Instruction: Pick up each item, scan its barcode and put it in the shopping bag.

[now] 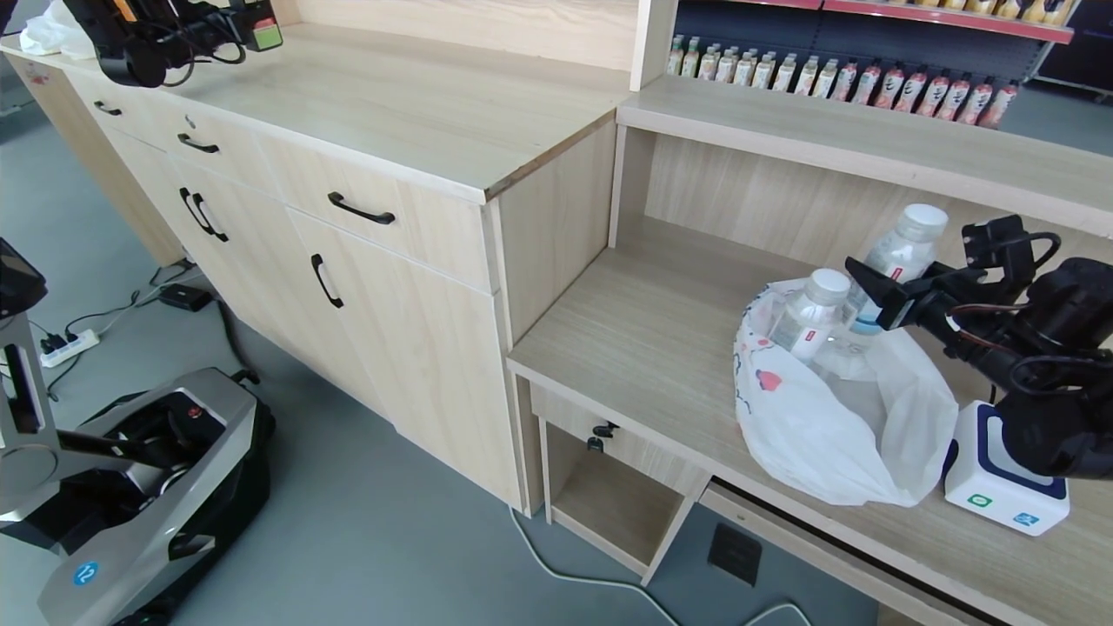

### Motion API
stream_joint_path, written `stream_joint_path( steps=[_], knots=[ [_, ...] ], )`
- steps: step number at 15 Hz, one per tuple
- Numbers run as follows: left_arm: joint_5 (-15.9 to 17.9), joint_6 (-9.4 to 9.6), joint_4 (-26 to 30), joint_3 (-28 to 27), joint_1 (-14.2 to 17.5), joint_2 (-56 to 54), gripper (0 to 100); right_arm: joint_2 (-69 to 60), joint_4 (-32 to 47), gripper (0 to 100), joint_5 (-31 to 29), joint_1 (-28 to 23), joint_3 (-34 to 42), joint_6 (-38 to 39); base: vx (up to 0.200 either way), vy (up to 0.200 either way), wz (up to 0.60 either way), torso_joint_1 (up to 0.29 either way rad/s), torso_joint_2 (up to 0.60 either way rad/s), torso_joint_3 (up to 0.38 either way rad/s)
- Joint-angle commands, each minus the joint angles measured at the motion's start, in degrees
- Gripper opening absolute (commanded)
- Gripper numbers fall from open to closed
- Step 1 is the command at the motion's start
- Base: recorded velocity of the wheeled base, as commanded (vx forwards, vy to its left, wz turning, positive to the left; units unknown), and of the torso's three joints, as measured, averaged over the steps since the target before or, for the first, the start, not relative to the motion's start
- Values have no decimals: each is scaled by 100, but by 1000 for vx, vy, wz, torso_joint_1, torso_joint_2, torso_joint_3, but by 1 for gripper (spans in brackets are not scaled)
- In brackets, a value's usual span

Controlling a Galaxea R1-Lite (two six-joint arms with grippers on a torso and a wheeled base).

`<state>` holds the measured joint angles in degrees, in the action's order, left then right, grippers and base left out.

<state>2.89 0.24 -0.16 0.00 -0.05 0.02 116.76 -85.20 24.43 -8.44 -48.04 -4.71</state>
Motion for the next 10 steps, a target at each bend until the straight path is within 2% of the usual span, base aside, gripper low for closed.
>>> stream_joint_path(
  steps=[1, 6, 10],
  knots=[
    [1, 2, -2, 0, -4, -2, 100, 339, -76, 0, 0, 0, -100, 5, 0, 0, 0, 0, 0, 0],
    [1, 2, -2, 0, 5, -2, 100, 822, -225, 0, 0, 26, -592, -4, 0, 0, 0, 0, 0, 0],
    [1, 2, -2, 0, 5, -2, 100, 1015, -234, 0, 0, 61, -689, -13, 0, 0, 0, 0, 0, 0]
  ],
)
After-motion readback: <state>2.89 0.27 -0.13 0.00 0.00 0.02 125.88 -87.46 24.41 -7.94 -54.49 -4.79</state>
